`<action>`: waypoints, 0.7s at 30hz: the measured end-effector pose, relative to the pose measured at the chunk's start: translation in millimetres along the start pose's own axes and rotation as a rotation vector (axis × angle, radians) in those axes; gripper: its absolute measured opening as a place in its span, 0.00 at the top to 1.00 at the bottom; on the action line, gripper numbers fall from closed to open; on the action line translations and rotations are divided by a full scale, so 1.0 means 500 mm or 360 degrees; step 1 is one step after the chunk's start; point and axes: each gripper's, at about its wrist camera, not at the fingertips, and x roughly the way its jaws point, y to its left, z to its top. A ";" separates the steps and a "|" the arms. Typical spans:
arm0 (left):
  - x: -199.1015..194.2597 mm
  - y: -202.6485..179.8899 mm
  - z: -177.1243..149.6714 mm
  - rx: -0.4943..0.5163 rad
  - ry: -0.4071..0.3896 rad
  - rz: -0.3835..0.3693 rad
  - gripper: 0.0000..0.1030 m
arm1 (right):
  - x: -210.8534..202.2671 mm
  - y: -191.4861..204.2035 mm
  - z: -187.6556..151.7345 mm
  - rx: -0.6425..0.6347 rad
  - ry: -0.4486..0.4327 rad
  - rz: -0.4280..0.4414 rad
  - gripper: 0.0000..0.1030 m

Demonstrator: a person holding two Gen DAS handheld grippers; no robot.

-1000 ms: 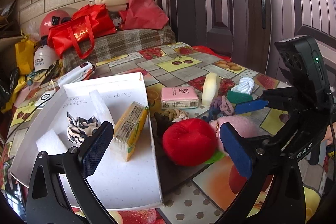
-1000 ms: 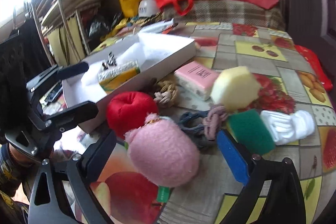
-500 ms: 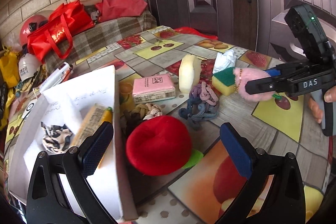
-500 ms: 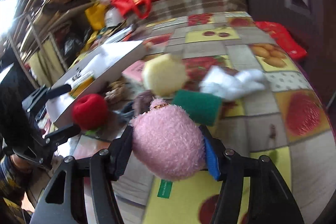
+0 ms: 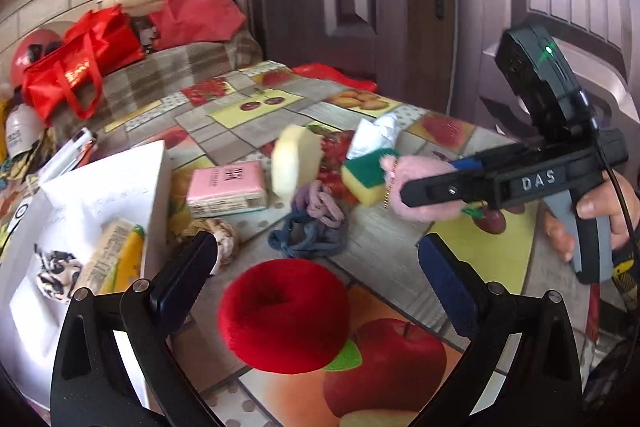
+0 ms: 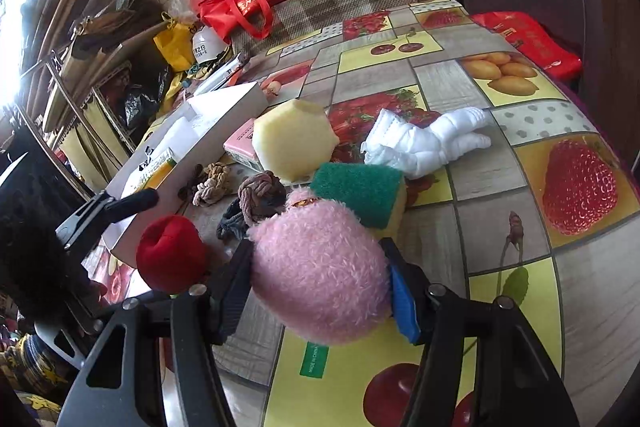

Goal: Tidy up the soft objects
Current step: 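Grasp the red plush ball with the left tool while the right tool grasps the pink fluffy ball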

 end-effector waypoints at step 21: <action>0.061 -0.006 -0.011 0.0023 0.0266 0.0095 0.42 | 0.000 0.024 -0.003 -0.0054 -0.0023 -0.0006 0.40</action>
